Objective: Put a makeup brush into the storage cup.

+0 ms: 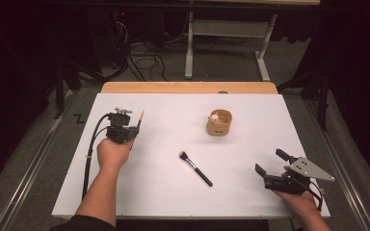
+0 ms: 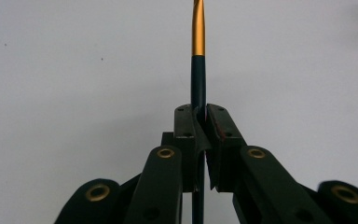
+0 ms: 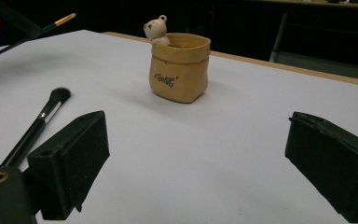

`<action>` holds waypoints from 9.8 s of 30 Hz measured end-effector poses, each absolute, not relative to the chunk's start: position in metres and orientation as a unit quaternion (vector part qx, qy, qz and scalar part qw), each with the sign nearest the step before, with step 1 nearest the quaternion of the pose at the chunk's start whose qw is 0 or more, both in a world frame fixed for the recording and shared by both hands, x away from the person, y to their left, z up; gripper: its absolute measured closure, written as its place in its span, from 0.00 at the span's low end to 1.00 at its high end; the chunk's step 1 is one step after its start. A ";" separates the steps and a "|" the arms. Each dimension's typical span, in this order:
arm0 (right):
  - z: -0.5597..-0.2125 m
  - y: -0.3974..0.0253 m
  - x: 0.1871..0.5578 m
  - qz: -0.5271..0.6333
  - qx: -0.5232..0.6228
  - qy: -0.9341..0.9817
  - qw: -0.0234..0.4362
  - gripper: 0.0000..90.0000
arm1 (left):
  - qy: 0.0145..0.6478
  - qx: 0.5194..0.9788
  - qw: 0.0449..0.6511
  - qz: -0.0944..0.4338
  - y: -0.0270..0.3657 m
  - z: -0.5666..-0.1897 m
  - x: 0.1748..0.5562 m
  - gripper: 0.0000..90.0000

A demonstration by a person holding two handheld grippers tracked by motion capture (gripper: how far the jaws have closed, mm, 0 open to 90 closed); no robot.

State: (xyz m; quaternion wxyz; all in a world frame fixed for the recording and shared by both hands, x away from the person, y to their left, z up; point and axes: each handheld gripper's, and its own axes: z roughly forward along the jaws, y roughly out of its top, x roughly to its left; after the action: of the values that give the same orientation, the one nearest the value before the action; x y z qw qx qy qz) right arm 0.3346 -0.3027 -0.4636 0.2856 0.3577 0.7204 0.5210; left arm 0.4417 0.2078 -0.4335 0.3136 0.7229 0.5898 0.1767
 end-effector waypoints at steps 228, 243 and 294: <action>-0.468 -0.301 0.336 0.553 0.359 0.711 0.245 0.08 | 0.355 0.660 0.607 0.262 -0.038 -0.450 0.487 0.93; -0.468 -0.300 0.336 0.552 0.358 0.712 0.246 0.08 | 0.355 0.676 0.600 0.240 -0.040 -0.454 0.483 0.75; -0.471 -0.295 0.336 0.535 0.345 0.727 0.257 0.08 | 0.398 0.689 0.568 0.211 0.063 -0.423 0.428 0.00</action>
State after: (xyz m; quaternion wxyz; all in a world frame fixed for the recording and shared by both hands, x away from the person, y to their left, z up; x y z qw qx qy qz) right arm 0.3360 -0.2954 -0.4708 0.2573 0.3454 0.7270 0.5347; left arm 0.4275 0.0628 -0.4231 0.5682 0.6886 0.3980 0.2113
